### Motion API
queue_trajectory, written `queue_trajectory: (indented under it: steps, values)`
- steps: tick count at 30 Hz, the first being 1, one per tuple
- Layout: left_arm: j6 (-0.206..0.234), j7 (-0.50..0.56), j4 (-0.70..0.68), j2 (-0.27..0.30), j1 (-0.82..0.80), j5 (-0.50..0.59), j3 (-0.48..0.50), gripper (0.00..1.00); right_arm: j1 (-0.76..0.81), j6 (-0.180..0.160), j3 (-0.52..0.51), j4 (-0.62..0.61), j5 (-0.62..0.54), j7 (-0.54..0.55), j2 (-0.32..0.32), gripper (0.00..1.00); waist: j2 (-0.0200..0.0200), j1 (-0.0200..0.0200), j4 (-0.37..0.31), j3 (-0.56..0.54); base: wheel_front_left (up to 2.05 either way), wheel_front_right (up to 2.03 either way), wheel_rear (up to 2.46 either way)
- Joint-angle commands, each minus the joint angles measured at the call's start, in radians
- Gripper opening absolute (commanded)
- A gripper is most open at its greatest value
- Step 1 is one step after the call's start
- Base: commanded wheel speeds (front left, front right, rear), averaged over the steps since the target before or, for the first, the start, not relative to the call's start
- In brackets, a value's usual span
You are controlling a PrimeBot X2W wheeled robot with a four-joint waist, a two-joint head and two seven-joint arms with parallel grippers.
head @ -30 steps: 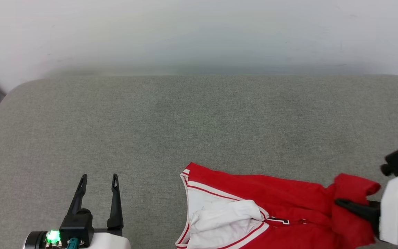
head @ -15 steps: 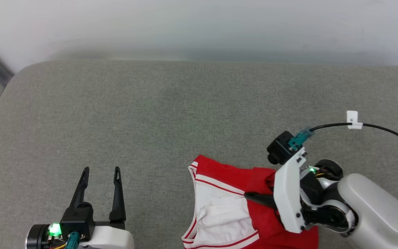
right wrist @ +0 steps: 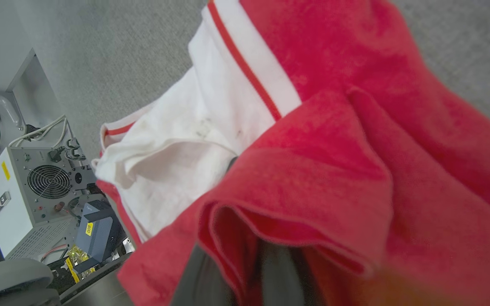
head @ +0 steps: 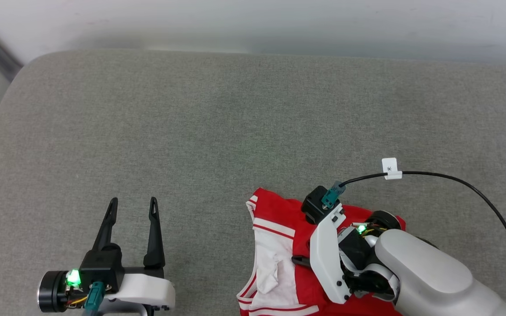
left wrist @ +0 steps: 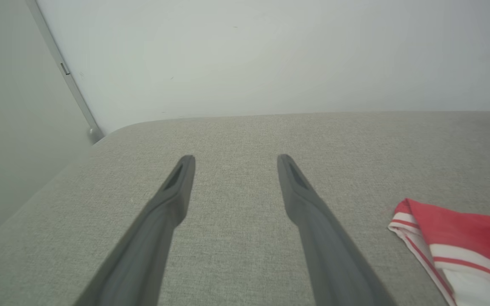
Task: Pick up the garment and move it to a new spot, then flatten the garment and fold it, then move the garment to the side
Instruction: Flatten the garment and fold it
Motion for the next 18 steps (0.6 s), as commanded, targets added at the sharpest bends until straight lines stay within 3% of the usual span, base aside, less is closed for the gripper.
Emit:
queue_trajectory:
  steps: [1, 2, 3, 5, 9, 12, 18]
  values:
    - [0.001, -0.002, 0.003, -0.004, -0.006, 0.007, 0.003, 1.0, 0.004, 0.0, 0.019, 0.026, 0.011, -0.021, 0.007, 0.0, 0.0, -0.0001, -0.005, -0.003, 0.0, 0.0, 0.0]
    - [0.001, -0.002, 0.005, -0.005, -0.004, 0.007, 0.005, 1.0, -0.002, -0.001, 0.026, 0.03, 0.015, -0.04, 0.007, 0.0, 0.0, -0.0001, -0.009, -0.007, 0.0, 0.0, 0.0]
    - [-0.001, -0.002, 0.008, -0.005, -0.002, 0.008, 0.006, 1.0, -0.01, -0.001, 0.031, 0.028, 0.018, -0.065, 0.003, 0.15, 0.0, -0.0001, -0.013, -0.013, 0.0, 0.0, 0.0]
    - [-0.002, -0.002, 0.012, -0.005, 0.004, 0.01, 0.008, 1.0, -0.026, -0.001, 0.034, 0.009, 0.027, -0.115, -0.014, 1.0, 0.0, -0.0001, -0.02, -0.027, 0.0, 0.0, 0.0]
    - [-0.005, -0.002, 0.016, -0.005, 0.02, 0.011, 0.017, 1.0, -0.039, 0.0, 0.015, -0.07, 0.021, -0.258, -0.078, 1.0, 0.0, -0.0001, -0.041, -0.067, 0.0, 0.0, 0.0]
    - [-0.005, -0.002, 0.013, -0.006, 0.039, 0.012, 0.023, 1.0, -0.042, -0.001, -0.055, -0.107, -0.02, -0.391, -0.129, 1.0, 0.0, -0.0001, -0.062, -0.095, 0.0, 0.0, 0.0]
    - [-0.003, -0.002, 0.005, -0.006, 0.071, 0.015, 0.032, 1.0, 0.038, 0.0, -0.312, -0.092, -0.192, -0.653, -0.162, 1.0, 0.0, -0.0001, -0.101, -0.133, 0.0, 0.0, 0.0]
